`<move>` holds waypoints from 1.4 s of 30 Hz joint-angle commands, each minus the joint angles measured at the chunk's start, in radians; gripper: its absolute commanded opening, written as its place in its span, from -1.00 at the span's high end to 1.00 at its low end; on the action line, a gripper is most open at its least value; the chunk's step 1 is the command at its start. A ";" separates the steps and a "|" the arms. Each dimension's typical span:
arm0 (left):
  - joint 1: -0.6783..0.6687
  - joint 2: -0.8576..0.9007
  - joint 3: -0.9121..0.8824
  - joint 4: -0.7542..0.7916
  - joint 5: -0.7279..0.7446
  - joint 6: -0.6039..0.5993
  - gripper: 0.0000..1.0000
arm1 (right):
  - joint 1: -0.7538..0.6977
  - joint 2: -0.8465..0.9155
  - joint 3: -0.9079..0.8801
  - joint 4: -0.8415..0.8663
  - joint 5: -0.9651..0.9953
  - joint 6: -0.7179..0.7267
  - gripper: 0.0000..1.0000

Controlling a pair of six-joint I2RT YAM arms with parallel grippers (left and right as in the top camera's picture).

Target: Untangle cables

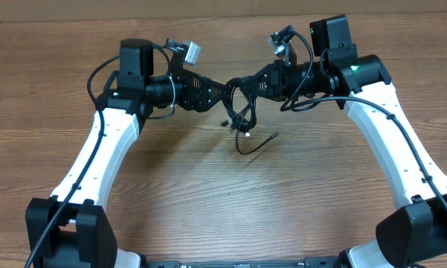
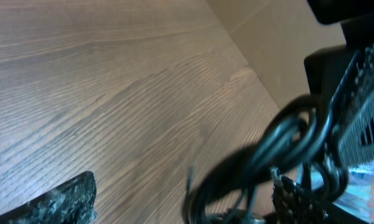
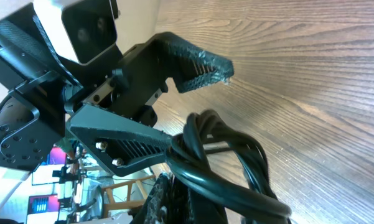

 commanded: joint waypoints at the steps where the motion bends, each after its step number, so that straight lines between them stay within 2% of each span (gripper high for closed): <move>1: 0.023 0.006 0.013 -0.030 0.038 0.088 -0.81 | 0.001 -0.013 0.027 0.010 -0.006 -0.003 0.92; 9: -0.029 0.010 0.012 -0.036 0.036 0.141 -0.80 | 0.001 -0.013 0.027 0.009 -0.014 0.012 0.93; 11: -0.050 0.010 0.012 -0.032 0.022 0.175 -0.72 | 0.002 -0.013 0.027 0.005 -0.015 0.013 0.92; 17: -0.133 0.010 0.012 -0.024 -0.154 0.176 -0.67 | 0.001 -0.013 0.027 0.014 -0.060 0.020 0.93; 18: -0.150 0.010 0.012 -0.016 -0.180 0.176 -0.55 | 0.001 -0.013 0.027 0.014 -0.061 0.023 0.93; 19: -0.160 0.010 0.012 -0.008 -0.203 0.175 -0.34 | 0.001 -0.013 0.027 0.013 -0.061 0.023 0.93; 21: -0.176 0.010 0.012 0.006 -0.253 0.174 0.49 | 0.001 -0.013 0.027 0.013 -0.061 0.024 0.92; 22: -0.180 0.010 0.012 0.014 -0.281 0.164 0.78 | 0.001 -0.013 0.027 0.013 -0.059 0.023 0.93; 23: -0.180 0.010 0.012 0.021 -0.303 0.145 0.91 | 0.001 -0.013 0.027 0.013 -0.057 0.023 0.92; 28: -0.147 0.003 0.013 0.028 -0.283 0.086 0.92 | 0.001 -0.013 0.027 -0.002 0.113 0.032 0.92; 30: -0.120 -0.004 0.014 0.027 -0.183 0.086 0.92 | 0.001 -0.013 0.027 -0.005 0.238 0.074 0.93; 33: -0.074 -0.010 0.014 0.023 0.002 0.087 0.92 | 0.001 -0.013 0.027 0.001 0.326 0.095 0.91; 35: -0.037 -0.010 0.014 0.011 0.134 0.099 0.92 | 0.001 -0.013 0.027 0.016 0.332 0.094 0.78; 38: 0.019 -0.010 0.014 -0.027 0.273 0.137 0.92 | -0.002 -0.013 0.027 0.045 0.332 0.093 0.42; 41: 0.066 -0.010 0.014 -0.083 0.327 0.179 0.92 | -0.018 -0.013 0.027 0.070 0.332 0.088 -0.19; 42: 0.076 -0.010 0.014 -0.100 0.331 0.188 0.91 | -0.028 -0.013 0.027 0.076 0.330 0.074 -0.30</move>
